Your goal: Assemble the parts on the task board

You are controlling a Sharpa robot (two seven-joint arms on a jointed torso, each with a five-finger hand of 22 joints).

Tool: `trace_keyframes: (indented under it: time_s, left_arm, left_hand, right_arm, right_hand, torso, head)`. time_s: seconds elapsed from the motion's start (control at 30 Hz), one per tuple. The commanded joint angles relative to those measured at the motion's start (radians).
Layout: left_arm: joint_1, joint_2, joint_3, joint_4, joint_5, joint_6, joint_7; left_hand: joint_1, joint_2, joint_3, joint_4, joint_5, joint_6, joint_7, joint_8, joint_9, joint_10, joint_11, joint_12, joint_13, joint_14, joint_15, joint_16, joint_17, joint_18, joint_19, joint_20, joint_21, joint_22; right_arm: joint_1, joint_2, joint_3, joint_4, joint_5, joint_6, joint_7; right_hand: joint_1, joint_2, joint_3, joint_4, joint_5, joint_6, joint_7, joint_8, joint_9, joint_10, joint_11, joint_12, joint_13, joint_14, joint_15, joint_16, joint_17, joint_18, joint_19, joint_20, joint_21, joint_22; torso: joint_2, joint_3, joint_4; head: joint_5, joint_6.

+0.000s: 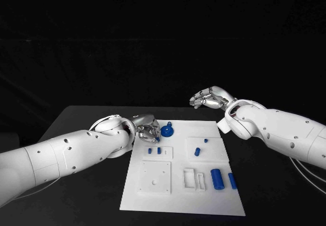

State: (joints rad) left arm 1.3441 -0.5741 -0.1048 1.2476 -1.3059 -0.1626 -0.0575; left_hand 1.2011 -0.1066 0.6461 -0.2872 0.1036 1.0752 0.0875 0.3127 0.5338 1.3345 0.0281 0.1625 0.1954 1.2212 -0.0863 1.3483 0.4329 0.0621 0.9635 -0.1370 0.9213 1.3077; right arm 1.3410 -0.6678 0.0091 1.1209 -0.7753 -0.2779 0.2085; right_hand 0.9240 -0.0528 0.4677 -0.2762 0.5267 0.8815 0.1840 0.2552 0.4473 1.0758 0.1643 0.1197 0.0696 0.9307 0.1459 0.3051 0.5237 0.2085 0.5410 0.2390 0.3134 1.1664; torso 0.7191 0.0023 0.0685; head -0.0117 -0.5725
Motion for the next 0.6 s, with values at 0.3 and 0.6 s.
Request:
trace_keyframes:
  time_s: [0.3, 0.6]
  left_arm:
    - [-0.001, 0.011, 0.000, -0.022, -0.004, 0.028, -0.005]
    - [-0.002, 0.005, 0.000, -0.015, -0.005, 0.040, -0.008]
  left_hand:
    - [-0.001, 0.008, 0.006, 0.002, 0.000, 0.005, 0.000, 0.002, 0.001, 0.006, -0.002, -0.004, 0.001, 0.004, 0.000, 0.000, -0.001, 0.019, 0.006, -0.043, 0.004, 0.015]
    - [0.000, 0.009, 0.007, 0.001, 0.000, 0.005, 0.000, 0.002, 0.001, 0.007, -0.002, -0.004, 0.001, 0.004, 0.000, 0.000, -0.001, 0.019, 0.006, -0.043, 0.004, 0.015]
  right_arm:
    - [0.000, 0.001, 0.001, 0.001, 0.001, 0.013, 0.011]
    - [0.000, 0.001, 0.001, 0.000, 0.001, 0.014, 0.011]
  right_hand:
    - [-0.009, 0.001, -0.001, 0.002, 0.005, -0.008, 0.000, 0.006, -0.002, 0.009, -0.001, -0.006, -0.001, 0.003, 0.002, -0.005, -0.001, 0.012, -0.004, 0.004, -0.007, 0.002]
    - [-0.010, 0.001, -0.001, 0.003, 0.005, -0.008, 0.000, 0.006, -0.002, 0.009, -0.001, -0.006, -0.001, 0.003, 0.002, -0.005, -0.001, 0.012, -0.004, 0.005, -0.007, 0.002]
  torso:
    - [0.000, 0.0004, -0.0017]
    - [-0.001, 0.0007, -0.0003]
  head:
    - [-0.001, -0.005]
    - [-0.003, -0.007]
